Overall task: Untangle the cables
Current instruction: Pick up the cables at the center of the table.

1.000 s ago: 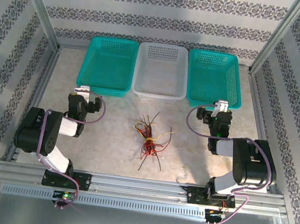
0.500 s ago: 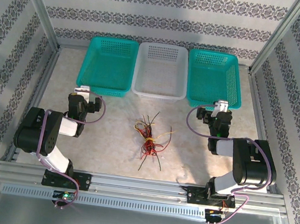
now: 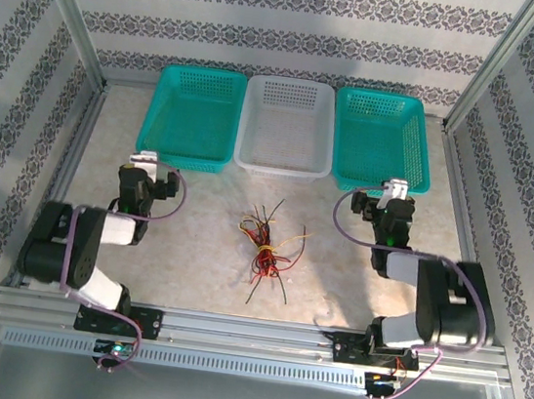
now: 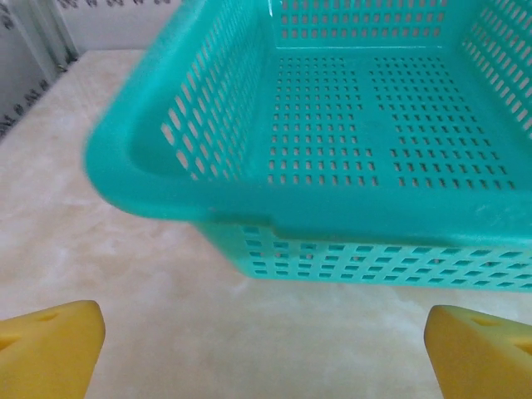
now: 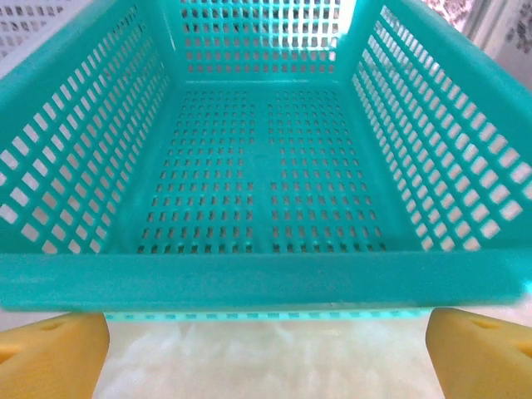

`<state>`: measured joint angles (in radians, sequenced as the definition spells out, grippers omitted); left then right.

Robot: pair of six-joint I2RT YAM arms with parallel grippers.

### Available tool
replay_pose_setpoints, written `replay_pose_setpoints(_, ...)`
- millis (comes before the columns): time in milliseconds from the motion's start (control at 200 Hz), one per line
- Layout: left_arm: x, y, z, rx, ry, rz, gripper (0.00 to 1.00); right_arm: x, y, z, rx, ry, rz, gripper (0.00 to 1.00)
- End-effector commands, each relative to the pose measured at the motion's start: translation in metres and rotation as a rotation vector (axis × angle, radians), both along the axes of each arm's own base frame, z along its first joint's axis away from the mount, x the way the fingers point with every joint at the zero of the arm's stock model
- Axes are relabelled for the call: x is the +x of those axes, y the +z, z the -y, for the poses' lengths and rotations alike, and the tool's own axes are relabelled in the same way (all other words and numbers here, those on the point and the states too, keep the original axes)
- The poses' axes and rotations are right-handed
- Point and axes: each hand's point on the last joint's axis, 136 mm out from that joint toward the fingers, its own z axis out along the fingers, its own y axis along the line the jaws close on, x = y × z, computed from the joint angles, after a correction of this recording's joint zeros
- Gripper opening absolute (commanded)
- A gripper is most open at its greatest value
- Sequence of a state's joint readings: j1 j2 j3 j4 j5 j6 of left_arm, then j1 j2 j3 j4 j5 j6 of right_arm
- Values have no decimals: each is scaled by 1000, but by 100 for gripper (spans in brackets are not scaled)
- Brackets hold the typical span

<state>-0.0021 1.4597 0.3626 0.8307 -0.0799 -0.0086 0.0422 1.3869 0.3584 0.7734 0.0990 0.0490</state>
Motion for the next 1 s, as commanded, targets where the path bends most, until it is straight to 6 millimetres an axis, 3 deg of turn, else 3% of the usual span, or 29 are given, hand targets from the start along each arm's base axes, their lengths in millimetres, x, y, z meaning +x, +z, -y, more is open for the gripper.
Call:
replay_pose_setpoints(0,-11,27,-2,18,69,-30,99,-11,28,9,17,-93,-75,98)
replay_pose_setpoints(200,-52,43,13,-101,162,-186,93,-62,29,-1,151,-233,-297,98)
replay_pose_setpoints(350,-107,39,39,-282,138,-331,93,-125,2,-17,307,-314,-584,98)
replay_pose_setpoints(445,-142,34,67,-361,64,-417,88,-172,-10,-38,242,-286,-775,98)
replay_pose_setpoints(525,-167,28,97,-417,-23,-494,82,-197,-1,-45,137,-285,-813,98)
replay_pose_setpoints(590,-179,29,114,-441,-64,-520,82,-200,18,-49,128,-301,-759,99)
replay_pose_setpoints(645,-181,35,128,-447,-104,-514,82,-196,18,-53,194,-321,-706,98)
replay_pose_setpoints(685,-178,41,135,-438,-123,-500,83,-201,-7,-60,312,-340,-757,98)
replay_pose_setpoints(730,-170,49,144,-432,-150,-484,84,-197,-31,-88,529,-238,-844,98)
replay_pose_setpoints(775,-161,57,151,-425,-165,-472,84,-192,-41,-109,645,-165,-861,98)
replay_pose_setpoints(810,-154,64,156,-419,-168,-464,85,-191,-38,-117,605,-134,-839,98)
replay_pose_setpoints(899,-133,89,176,-432,-220,-420,90,-184,-9,-140,414,0,-720,98)
replay_pose_setpoints(994,-116,109,196,-457,-268,-380,92,-175,3,-170,433,106,-723,95)
